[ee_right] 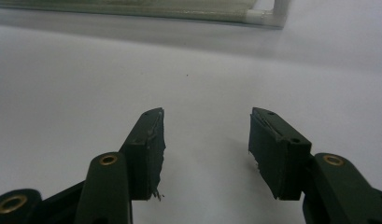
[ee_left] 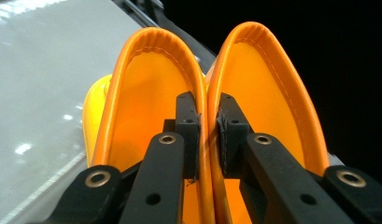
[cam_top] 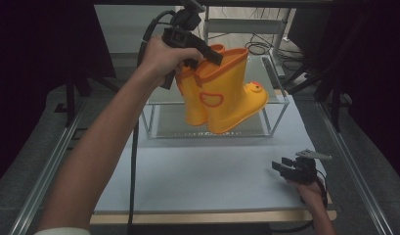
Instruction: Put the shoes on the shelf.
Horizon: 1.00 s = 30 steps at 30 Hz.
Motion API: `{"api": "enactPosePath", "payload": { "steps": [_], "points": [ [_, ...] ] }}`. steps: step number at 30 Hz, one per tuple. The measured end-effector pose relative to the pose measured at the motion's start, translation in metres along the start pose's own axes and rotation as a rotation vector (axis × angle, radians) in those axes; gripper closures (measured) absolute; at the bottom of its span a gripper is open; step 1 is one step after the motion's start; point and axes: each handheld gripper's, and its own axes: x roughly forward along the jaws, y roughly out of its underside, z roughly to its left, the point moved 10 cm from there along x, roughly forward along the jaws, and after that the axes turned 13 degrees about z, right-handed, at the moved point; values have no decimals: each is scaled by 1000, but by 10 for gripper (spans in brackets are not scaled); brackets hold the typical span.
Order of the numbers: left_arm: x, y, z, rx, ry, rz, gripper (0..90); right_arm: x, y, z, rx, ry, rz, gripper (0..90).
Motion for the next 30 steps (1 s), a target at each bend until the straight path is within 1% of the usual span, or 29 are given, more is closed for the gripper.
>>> {"api": "enactPosePath", "payload": {
  "steps": [2,7,8,13,15,17,18,19,21,25,27,29,30],
  "points": [
    [1,-8,11,-19,-23,2,816,1,0,0,-2,2,3,458],
    [7,-26,42,-68,-51,-13,815,2,0,2,-13,4,7,458],
    [8,-30,49,-81,-53,-22,815,2,0,2,-12,5,6,458],
    [11,-45,73,-111,-76,-32,816,1,0,1,-13,8,4,458],
    [12,-50,80,-119,-92,-29,816,1,0,1,-10,8,5,458],
    [15,-55,87,-130,-97,-37,815,1,0,1,-10,8,7,458],
    [16,-58,91,-134,-107,-42,816,2,1,1,-11,8,8,458],
    [18,-60,94,-135,-103,-43,816,2,1,2,-15,7,10,458],
    [22,-63,101,-146,-115,-47,816,2,0,2,-19,9,7,458],
    [30,-63,115,-170,-131,-41,814,2,0,2,-24,8,8,458],
    [32,-62,121,-181,-146,-40,812,2,1,2,-23,7,9,458],
    [31,-62,126,-195,-145,-52,799,2,1,2,-21,7,10,458],
    [30,-62,127,-192,-149,-56,779,2,1,2,-23,8,10,458]
  ]
}}
